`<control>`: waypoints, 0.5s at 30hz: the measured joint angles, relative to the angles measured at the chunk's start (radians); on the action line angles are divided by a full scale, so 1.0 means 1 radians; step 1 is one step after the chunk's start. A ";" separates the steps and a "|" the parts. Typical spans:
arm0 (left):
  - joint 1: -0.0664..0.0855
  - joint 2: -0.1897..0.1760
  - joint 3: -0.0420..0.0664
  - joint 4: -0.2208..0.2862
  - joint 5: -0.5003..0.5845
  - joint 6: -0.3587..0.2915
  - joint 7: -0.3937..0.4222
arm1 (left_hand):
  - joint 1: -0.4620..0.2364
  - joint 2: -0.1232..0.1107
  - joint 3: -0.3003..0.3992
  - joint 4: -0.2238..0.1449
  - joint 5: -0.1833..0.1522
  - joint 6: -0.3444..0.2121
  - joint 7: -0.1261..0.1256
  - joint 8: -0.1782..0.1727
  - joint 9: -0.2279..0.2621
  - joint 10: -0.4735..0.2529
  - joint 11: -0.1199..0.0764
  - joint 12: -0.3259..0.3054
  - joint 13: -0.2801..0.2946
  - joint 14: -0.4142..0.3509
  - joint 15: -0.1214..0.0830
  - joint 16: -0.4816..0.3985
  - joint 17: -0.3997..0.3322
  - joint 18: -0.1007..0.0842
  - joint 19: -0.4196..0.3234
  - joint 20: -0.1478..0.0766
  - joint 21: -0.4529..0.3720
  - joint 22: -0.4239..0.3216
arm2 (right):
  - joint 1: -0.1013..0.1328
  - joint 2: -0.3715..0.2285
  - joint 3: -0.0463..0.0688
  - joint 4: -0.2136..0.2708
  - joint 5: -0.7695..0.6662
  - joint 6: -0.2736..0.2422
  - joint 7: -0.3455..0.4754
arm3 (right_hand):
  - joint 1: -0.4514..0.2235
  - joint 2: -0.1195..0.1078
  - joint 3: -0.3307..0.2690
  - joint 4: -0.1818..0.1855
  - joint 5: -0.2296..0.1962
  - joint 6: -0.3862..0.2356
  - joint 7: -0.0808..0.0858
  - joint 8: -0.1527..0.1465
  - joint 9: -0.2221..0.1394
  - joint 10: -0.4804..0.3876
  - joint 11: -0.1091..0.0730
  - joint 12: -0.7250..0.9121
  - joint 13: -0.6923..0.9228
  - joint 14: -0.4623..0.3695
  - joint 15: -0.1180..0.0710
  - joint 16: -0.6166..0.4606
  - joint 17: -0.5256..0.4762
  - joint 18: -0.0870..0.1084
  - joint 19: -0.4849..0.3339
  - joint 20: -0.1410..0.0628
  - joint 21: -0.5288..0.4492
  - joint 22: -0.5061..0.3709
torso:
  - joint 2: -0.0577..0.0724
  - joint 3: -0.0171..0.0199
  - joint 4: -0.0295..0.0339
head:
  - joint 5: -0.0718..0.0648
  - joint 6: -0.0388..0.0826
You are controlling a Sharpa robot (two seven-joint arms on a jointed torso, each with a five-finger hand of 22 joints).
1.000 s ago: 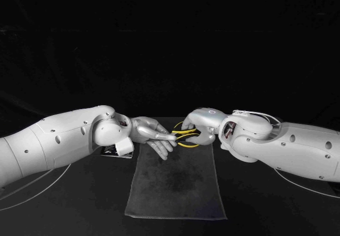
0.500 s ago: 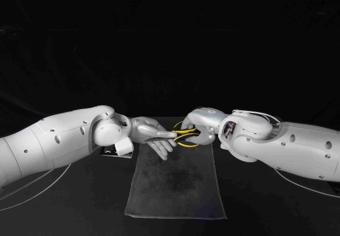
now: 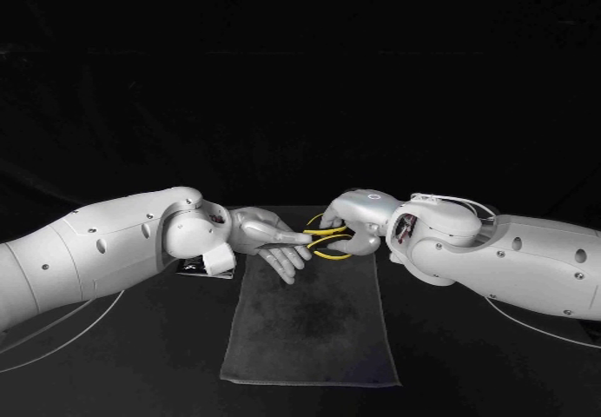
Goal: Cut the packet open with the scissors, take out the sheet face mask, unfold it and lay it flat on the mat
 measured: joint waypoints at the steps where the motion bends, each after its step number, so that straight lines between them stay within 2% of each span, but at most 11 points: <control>1: 0.000 0.000 0.000 0.000 0.000 0.000 0.000 | 0.014 -0.004 0.025 0.000 0.000 0.000 0.000 0.000 0.001 0.000 0.000 0.000 0.000 0.000 0.000 -0.001 0.003 0.000 0.002 -0.002 0.000 0.000 | 0.000 0.000 0.000 0.000 0.000 0.000 0.000 | 0.000 0.000 0.000 0.000 0.000 0.000 0.000 0.000 0.000 0.000 0.000 0.000 0.000 0.000 0.000 0.000 0.000 0.000 0.000 0.000 0.000 0.000 | 0.000 0.0000 0.0000 | 0.000 0.000; 5: 0.000 0.001 0.000 0.001 0.005 0.000 0.000 | 0.044 -0.027 0.165 -0.002 -0.003 -0.001 0.000 -0.002 0.008 0.004 -0.004 0.000 -0.001 0.004 -0.004 -0.005 0.020 0.000 0.005 -0.005 0.000 0.003 | -0.001 0.001 0.000 0.004 -0.001 0.000 0.001 | 0.000 0.000 0.000 0.000 0.000 0.000 0.000 0.000 0.002 0.000 -0.001 0.000 0.001 0.000 0.000 -0.001 0.000 0.000 0.000 0.000 0.000 0.000 | 0.000 0.0000 0.0000 | 0.001 -0.001; 7: 0.000 0.001 0.000 0.002 0.008 0.000 0.001 | 0.038 -0.033 0.234 0.006 -0.003 -0.001 -0.001 0.001 0.013 0.007 -0.003 0.000 -0.001 0.005 -0.002 -0.009 0.028 0.000 0.005 -0.005 0.000 0.004 | -0.001 0.001 0.000 0.004 -0.001 0.000 0.002 | 0.000 0.000 0.000 0.000 0.000 0.000 0.000 0.000 0.002 -0.001 -0.001 0.000 0.001 0.000 0.000 0.002 0.000 0.000 0.000 0.000 0.000 0.000 | 0.000 -0.0001 0.0000 | 0.001 -0.002; 8: 0.000 0.001 0.000 0.002 0.009 0.000 0.001 | 0.028 -0.041 0.253 0.023 -0.003 -0.001 -0.001 0.007 0.016 0.009 -0.001 0.000 -0.001 0.005 -0.002 -0.009 0.033 0.000 0.005 -0.005 0.003 0.004 | -0.001 0.001 0.000 0.004 -0.001 0.000 0.003 | 0.001 -0.001 0.000 0.000 0.000 0.000 0.000 -0.001 0.002 -0.001 -0.001 0.000 0.001 0.000 0.000 0.003 -0.001 0.000 0.000 0.000 0.000 0.000 | 0.000 0.0000 0.0000 | 0.001 -0.002; 9: 0.000 0.001 0.000 0.002 0.010 0.000 0.002 | 0.016 -0.048 0.289 0.015 -0.002 -0.001 -0.001 0.010 0.018 0.009 -0.001 0.000 -0.001 0.005 -0.002 -0.009 0.037 0.000 0.005 -0.005 0.005 0.004 | -0.001 0.001 0.000 0.004 -0.001 0.000 0.003 | 0.001 -0.001 0.000 0.000 0.000 -0.001 0.000 -0.002 0.002 -0.001 -0.001 0.000 0.001 0.000 0.000 0.003 -0.001 0.000 0.000 0.000 0.000 0.000 | 0.000 0.0000 0.0000 | 0.001 -0.002; 10: 0.000 0.001 0.000 0.002 0.012 0.000 0.002 | 0.004 -0.052 0.301 0.021 0.000 -0.001 -0.001 0.013 0.019 0.009 -0.001 0.000 -0.001 0.006 -0.002 -0.009 0.040 0.000 0.005 -0.005 0.005 0.004 | -0.001 0.001 0.000 0.004 -0.001 0.000 0.003 | 0.001 -0.001 0.000 0.000 0.000 -0.001 0.000 -0.001 0.002 -0.001 -0.001 0.000 0.001 0.000 0.000 0.003 -0.001 0.000 0.000 0.000 0.000 0.000 | 0.000 -0.0001 0.0000 | 0.001 -0.002; 15: 0.000 0.001 -0.001 0.003 0.017 0.001 0.002 | -0.027 -0.057 0.362 0.012 0.001 -0.003 -0.002 0.019 0.027 0.009 -0.001 0.000 -0.001 0.006 -0.002 -0.013 0.050 -0.001 0.005 -0.005 0.005 0.004 | -0.001 0.001 0.000 0.004 -0.001 0.001 0.005 | 0.001 -0.001 0.001 -0.002 0.000 -0.004 0.000 0.003 0.003 -0.001 -0.001 -0.002 0.001 0.000 0.000 0.003 -0.002 0.000 0.000 0.000 0.000 0.000 | 0.000 -0.0002 -0.0002 | 0.001 -0.003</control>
